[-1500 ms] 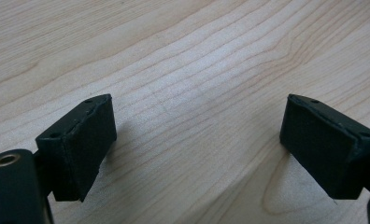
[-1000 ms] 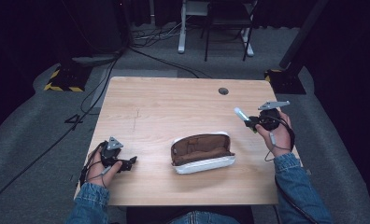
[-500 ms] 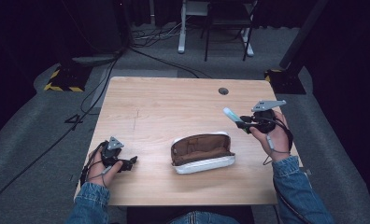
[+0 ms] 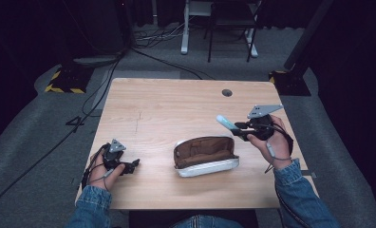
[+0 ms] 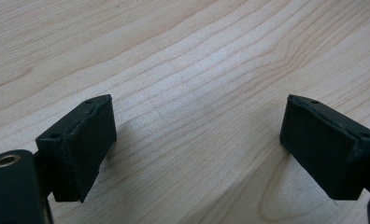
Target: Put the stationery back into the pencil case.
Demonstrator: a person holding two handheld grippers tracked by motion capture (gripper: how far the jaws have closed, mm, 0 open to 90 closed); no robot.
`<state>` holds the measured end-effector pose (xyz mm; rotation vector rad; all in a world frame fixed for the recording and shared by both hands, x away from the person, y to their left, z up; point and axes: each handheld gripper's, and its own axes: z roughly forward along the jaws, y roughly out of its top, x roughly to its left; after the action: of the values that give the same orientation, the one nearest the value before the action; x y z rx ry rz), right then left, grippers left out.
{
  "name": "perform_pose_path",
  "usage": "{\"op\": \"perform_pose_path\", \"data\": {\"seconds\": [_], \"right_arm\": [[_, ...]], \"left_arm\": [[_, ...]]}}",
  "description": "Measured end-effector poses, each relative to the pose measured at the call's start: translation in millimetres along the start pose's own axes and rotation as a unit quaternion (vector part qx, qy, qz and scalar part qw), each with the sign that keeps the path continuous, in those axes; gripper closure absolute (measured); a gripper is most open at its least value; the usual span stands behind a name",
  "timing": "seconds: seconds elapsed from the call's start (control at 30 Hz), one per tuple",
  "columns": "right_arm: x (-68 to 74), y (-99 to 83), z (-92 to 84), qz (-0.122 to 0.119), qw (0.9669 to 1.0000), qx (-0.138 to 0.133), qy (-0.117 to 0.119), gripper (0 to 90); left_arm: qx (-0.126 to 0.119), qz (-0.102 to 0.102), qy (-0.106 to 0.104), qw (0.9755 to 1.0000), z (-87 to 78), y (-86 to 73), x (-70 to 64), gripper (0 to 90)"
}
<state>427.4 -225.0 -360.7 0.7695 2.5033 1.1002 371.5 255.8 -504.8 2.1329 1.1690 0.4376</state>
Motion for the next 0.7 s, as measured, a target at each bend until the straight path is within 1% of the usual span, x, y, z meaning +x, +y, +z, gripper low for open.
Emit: {"op": "perform_pose_path", "data": {"seconds": [0.1, 0.3, 0.6, 0.7], "right_arm": [[8.2, 3.8, 0.2, -0.010, 0.9999, 0.002, 0.013, 67.3], [18.4, 7.6, 2.5, -0.024, 0.9991, 0.007, 0.033, 67.3], [32.3, 12.3, 6.8, -0.046, 0.9975, 0.014, 0.051, 67.2], [36.6, 13.5, 8.9, -0.054, 0.9965, 0.018, 0.061, 67.3]], "left_arm": [[0.000, 0.000, 0.000, 1.0000, 0.0, 0.0, 0.0, 10.9], [0.000, 0.000, 0.000, 1.0000, 0.0, 0.0, 0.0, 10.9], [0.001, 0.000, -0.001, 1.0000, 0.2, 0.3, -0.2, 10.9], [0.003, 0.000, -0.001, 1.0000, 0.1, 0.5, -0.2, 10.9]]}}
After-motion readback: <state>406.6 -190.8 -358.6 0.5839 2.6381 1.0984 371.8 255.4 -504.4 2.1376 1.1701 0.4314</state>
